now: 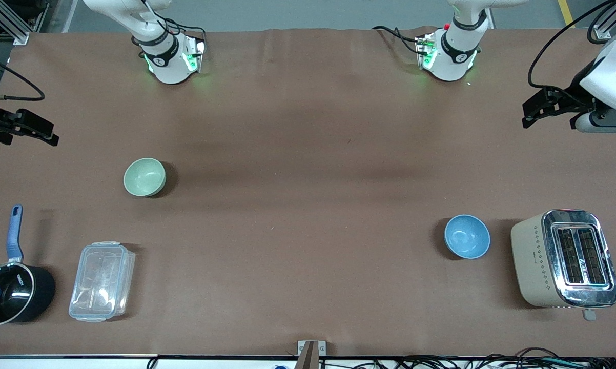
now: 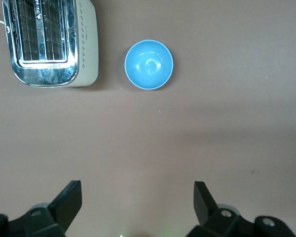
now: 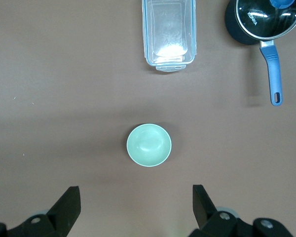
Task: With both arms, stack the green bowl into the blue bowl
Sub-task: 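Reach the right gripper to the green bowl while the left gripper reaches the blue bowl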
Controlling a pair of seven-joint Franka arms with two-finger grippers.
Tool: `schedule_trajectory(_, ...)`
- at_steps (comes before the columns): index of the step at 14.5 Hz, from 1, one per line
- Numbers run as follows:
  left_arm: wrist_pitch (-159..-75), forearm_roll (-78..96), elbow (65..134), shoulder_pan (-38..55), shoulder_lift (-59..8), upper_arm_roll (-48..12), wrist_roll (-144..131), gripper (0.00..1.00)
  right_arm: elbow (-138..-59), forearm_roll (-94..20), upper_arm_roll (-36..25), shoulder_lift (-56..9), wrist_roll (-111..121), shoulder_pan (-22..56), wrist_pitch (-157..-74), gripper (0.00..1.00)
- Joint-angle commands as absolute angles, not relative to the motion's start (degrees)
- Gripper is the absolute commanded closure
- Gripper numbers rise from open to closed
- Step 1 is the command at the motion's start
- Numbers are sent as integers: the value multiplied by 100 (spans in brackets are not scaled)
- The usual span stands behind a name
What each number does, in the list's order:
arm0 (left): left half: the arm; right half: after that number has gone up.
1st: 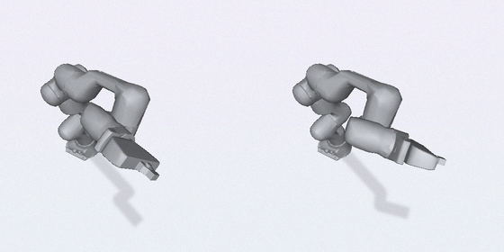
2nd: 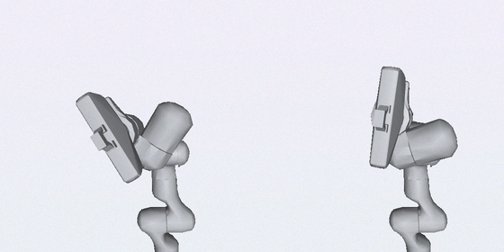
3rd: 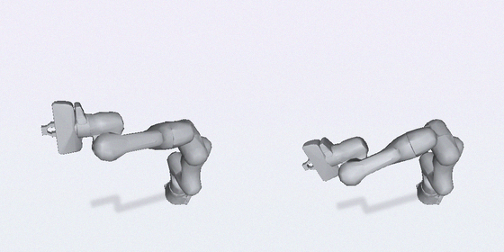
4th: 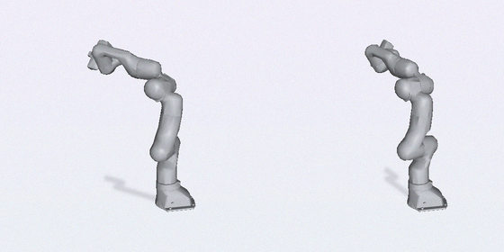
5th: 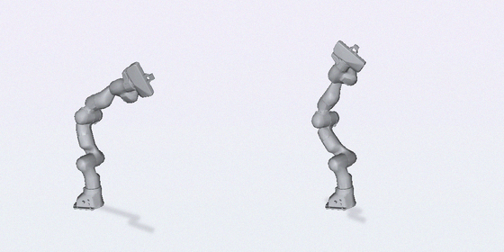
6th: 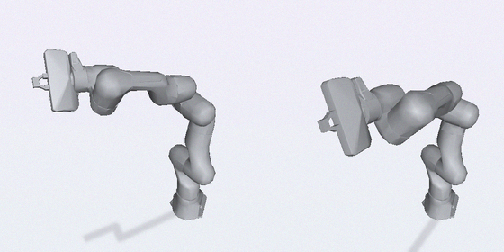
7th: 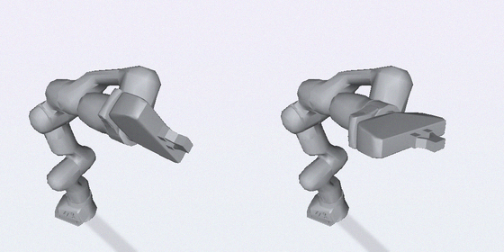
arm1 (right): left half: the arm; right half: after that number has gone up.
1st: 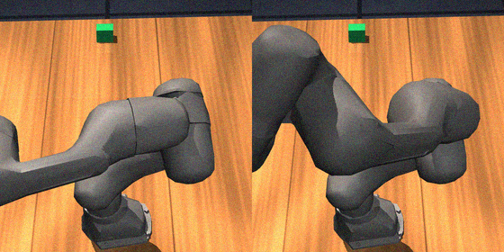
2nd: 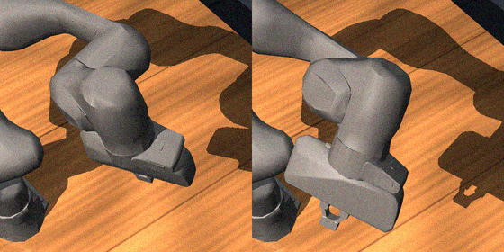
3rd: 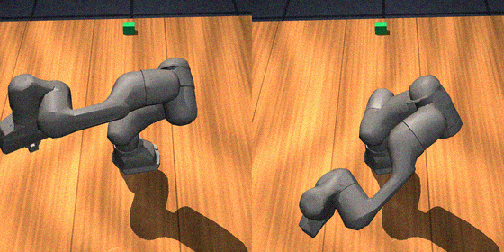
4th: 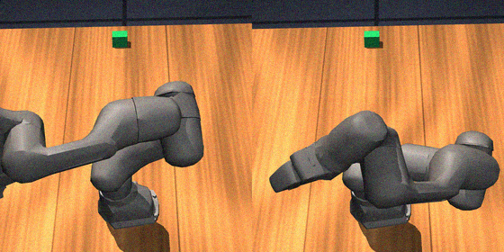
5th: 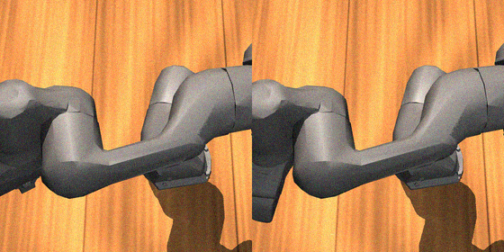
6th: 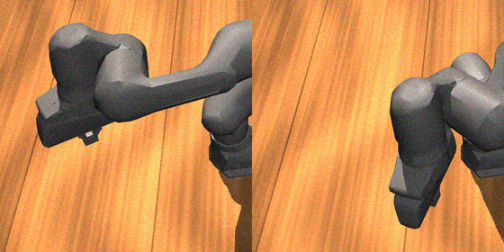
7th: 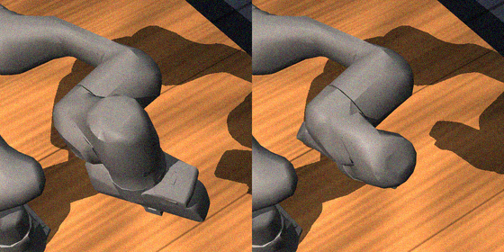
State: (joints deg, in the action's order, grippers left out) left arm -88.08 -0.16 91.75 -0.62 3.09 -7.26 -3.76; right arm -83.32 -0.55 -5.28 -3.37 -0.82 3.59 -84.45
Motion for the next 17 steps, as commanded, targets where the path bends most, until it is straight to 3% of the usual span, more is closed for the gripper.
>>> schedule_trajectory(1,-8816,-131,9071,-105,246,-721,-281,0,-8455,-167,-527,-229,-18,308,-8455,0)
schedule_trajectory(3,-8815,-228,9062,-114,220,-721,-281,0,-8446,-167,-527,-229,-18,308,-8446,0)
schedule_trajectory(8,-8903,-316,8965,-114,-762,-677,-351,0,-8438,-158,-536,-255,-9,308,-8446,0)
schedule_trajectory(10,-9375,-499,9113,-201,-1115,-668,-387,0,-8559,-79,-536,-264,0,299,-8438,0)
schedule_trajectory(12,-9973,-598,9420,-255,-1361,-677,-387,0,-9234,8,-676,-281,148,290,-8839,0)
schedule_trajectory(17,-10896,-562,9615,-316,-2309,-686,-554,0,-11650,123,-896,-89,905,299,-11368,0)
